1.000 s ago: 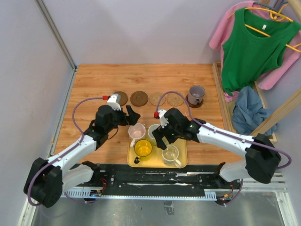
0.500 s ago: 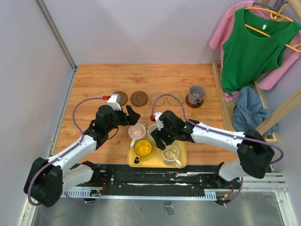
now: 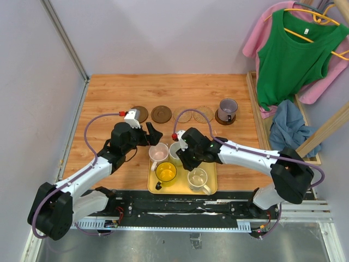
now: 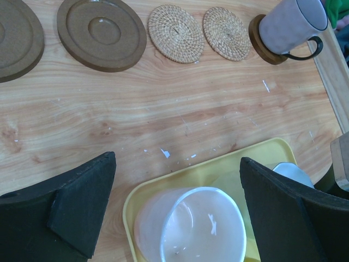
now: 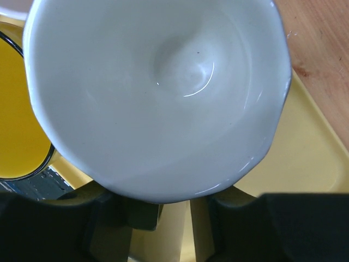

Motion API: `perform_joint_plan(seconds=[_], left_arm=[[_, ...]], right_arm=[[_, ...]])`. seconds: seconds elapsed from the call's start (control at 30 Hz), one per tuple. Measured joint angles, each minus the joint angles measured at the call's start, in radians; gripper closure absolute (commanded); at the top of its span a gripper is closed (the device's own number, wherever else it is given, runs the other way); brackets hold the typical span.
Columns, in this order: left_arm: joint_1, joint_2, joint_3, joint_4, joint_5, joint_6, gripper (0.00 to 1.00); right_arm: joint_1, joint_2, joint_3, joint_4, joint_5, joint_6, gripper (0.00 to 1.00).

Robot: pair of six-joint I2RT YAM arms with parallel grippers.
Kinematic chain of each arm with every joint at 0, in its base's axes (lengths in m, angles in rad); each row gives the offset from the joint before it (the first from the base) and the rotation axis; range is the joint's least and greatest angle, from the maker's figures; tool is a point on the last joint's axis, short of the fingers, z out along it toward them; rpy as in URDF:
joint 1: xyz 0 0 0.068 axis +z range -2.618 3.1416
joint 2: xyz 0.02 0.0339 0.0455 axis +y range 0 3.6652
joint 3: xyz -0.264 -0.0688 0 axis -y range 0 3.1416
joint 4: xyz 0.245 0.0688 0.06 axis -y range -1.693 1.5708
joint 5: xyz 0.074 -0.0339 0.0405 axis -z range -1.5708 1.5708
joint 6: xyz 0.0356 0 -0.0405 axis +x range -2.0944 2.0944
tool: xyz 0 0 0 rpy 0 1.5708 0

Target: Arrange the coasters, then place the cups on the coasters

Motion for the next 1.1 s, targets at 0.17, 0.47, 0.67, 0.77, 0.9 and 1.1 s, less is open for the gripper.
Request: perform_joint_plan(seconds=[0.17,0.47,0.67,0.77,0.9,1.1], left_arm=[[0.0,0.0,-0.004,0.0,-0.001,0.0,0.0],[0.0,0.0,-0.004,0.0,-0.002,-0.004,0.0],[0.0,0.0,-0.004,0.0,-0.001,-0.004,0.0],[0.0,0.0,-0.004,0.0,-0.001,-0.004,0.0],[0.0,0.0,-0.004,0.001,0.001,-0.003,0.0],[0.0,0.0,-0.004,0.01,0.002,-0.003,0.0]], right_arm=[[0.01,0.02,0.014,-0.011,0.021,-0.002,0.85],[0.027,0.021,0.03,-0.026,0.07,-0.005,0.99],[0.027,0.02,0.045,-0.061,0.13,-0.003,0.99],[0.027,0.014,0.064,-0.105,0.216,0.013,0.99],[0.027,-0.001,0.103,-0.175,0.332,0.052,0.99],[0.023,-0.013,0.209,-0.227,0.502,0.115,0.99]])
